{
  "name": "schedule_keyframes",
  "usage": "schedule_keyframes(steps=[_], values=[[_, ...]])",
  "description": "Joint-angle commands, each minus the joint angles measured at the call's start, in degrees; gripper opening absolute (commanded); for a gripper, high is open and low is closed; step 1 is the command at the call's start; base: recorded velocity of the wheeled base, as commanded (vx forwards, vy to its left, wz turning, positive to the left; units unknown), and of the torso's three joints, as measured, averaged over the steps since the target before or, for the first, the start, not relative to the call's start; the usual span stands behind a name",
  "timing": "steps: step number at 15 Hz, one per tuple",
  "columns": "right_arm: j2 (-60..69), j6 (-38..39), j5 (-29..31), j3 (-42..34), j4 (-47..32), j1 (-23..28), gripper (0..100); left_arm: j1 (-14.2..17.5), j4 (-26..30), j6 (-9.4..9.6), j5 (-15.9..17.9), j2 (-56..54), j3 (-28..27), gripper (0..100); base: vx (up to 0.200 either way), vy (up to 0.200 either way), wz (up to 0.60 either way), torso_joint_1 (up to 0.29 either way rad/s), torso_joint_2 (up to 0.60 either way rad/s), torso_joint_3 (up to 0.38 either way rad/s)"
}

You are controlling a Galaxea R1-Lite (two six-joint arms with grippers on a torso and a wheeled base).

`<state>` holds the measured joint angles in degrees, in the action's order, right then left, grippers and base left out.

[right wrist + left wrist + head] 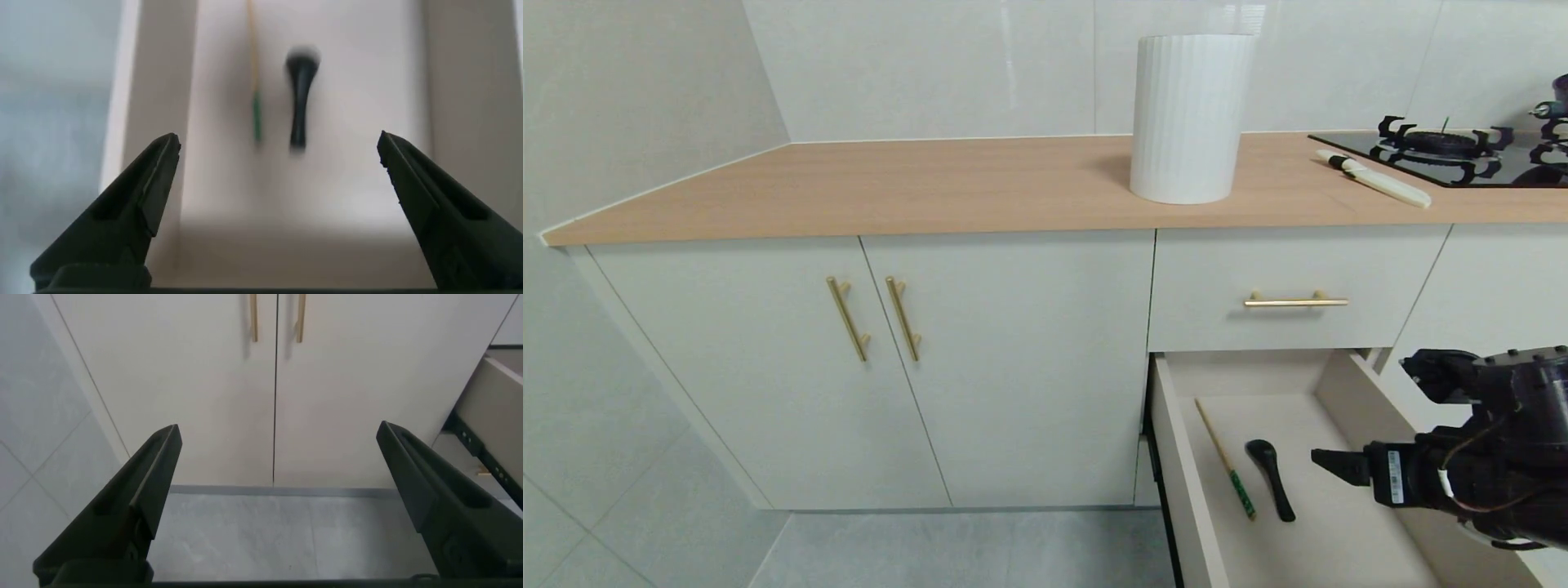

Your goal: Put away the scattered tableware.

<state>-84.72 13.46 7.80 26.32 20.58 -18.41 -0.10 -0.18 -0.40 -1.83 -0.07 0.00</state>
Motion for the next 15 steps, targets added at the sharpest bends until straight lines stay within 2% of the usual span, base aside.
schedule_keyframes(steps=[1,5,6,7,9,12,14,15], values=[[7.9,0.0,0.0,-0.4,-4.8,-2.7,100,0.0,0.0,-0.04,0.0,0.1,0.0,100,-0.200,0.000,0.00,-0.002,0.00,0.007],[16.3,0.1,-0.1,-0.7,-21.0,-5.8,100,0.0,0.0,0.05,0.0,0.1,0.0,100,-0.200,0.000,0.00,-0.001,0.01,0.005],[17.4,0.1,-0.1,-1.0,-24.2,-6.8,100,0.0,0.0,0.05,0.0,0.1,0.0,100,-0.200,0.000,0.00,-0.007,0.00,0.007],[17.4,0.1,-0.1,-1.0,-24.2,-6.8,100,0.0,0.0,0.05,0.0,0.1,0.0,100,-0.200,0.000,0.00,0.012,0.00,0.007],[17.1,0.2,-0.1,-1.2,-32.2,-9.0,100,0.0,0.1,0.05,0.0,0.1,0.0,100,0.000,0.000,0.00,0.000,0.00,0.000],[9.9,1.5,-1.6,-2.1,-32.9,-9.0,100,0.0,0.1,-0.04,0.0,0.1,0.0,100,0.000,0.000,0.00,0.000,0.00,0.000],[0.2,2.2,-1.6,-2.2,-28.7,-9.0,100,0.0,0.0,-0.04,0.0,0.1,0.0,100,0.000,0.000,0.00,0.000,0.00,0.000],[-5.7,3.7,-1.6,-2.9,-22.5,-9.0,100,0.0,0.1,-0.04,0.0,0.1,0.0,100,0.000,0.000,0.00,0.000,0.00,0.000]])
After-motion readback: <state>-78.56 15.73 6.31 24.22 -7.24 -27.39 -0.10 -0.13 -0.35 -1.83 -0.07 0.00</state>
